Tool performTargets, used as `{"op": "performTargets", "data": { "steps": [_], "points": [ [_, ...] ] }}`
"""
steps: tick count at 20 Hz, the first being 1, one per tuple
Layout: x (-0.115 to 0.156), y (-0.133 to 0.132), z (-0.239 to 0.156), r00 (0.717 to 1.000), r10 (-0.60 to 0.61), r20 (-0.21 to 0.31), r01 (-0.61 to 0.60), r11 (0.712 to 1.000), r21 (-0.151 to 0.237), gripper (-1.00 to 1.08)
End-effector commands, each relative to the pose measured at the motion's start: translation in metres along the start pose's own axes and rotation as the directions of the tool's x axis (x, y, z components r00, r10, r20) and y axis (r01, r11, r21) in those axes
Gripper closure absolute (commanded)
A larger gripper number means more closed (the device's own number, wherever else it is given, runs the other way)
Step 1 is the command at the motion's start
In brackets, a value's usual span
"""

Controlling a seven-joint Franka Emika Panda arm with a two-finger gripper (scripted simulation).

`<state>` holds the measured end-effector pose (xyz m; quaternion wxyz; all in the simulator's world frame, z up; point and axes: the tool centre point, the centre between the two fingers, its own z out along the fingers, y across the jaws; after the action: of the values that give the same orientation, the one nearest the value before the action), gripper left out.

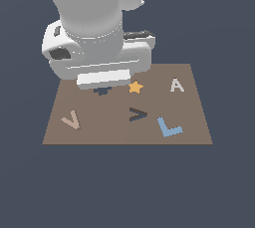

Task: Insert a designated object into the corresponding slot on a board.

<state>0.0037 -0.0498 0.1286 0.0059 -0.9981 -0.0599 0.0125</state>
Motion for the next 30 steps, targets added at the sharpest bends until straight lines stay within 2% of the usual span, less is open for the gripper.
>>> {"op": "performTargets", "data": {
  "steps": [1, 8, 17, 24, 30],
  "points": [
    [0.002, 0.011, 0.006, 0.999, -0.049, -0.001, 0.049, 0.999, -0.002, -0.92],
    [0.013, 0.048, 0.027, 0.975, -0.222, -0.006, 0.222, 0.975, -0.008, -0.92],
    [0.039, 0.092, 0.054, 0.9, -0.435, -0.01, 0.435, 0.9, -0.017, -0.92],
    [0.058, 0.112, 0.068, 0.842, -0.539, -0.011, 0.539, 0.842, -0.022, -0.92],
    [0.068, 0.12, 0.074, 0.811, -0.585, -0.012, 0.585, 0.811, -0.025, -0.92]
  ]
}}
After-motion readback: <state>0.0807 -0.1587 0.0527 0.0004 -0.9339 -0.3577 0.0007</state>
